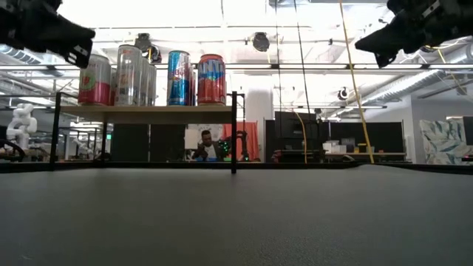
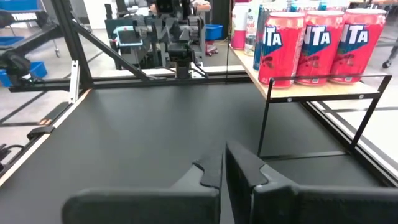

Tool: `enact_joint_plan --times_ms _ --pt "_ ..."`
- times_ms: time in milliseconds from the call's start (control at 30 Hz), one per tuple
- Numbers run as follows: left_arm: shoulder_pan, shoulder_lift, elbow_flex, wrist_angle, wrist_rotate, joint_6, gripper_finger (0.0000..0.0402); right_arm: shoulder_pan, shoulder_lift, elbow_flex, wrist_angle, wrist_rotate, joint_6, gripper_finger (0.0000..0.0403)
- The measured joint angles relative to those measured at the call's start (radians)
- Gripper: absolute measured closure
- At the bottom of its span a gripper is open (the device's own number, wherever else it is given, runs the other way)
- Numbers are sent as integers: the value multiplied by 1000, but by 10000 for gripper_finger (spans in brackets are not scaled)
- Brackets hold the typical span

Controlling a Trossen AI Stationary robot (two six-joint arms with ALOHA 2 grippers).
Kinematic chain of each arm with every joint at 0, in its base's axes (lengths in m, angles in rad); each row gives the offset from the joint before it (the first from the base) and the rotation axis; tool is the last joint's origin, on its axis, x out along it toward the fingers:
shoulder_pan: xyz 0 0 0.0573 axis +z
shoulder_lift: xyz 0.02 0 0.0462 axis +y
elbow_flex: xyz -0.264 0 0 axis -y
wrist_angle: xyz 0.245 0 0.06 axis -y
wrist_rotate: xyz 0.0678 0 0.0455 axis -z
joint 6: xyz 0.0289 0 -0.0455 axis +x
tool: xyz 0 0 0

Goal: Place canned beverage on shelf
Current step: Return to Home Position

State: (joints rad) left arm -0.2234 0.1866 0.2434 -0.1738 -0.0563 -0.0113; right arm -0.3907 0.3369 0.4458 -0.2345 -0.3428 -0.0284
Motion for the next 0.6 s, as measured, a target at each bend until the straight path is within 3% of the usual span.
enact_joint_plan --times_ms 167,333,600 --pt "10 -38 -47 4 -40 45 402 0 -12 -30 33 -1 29 403" --pt "13 -68 -55 7 -3 44 402 1 -12 -52 67 14 58 403" --pt "13 -86 -55 1 -17 25 402 84 -12 -205 248 133 90 403"
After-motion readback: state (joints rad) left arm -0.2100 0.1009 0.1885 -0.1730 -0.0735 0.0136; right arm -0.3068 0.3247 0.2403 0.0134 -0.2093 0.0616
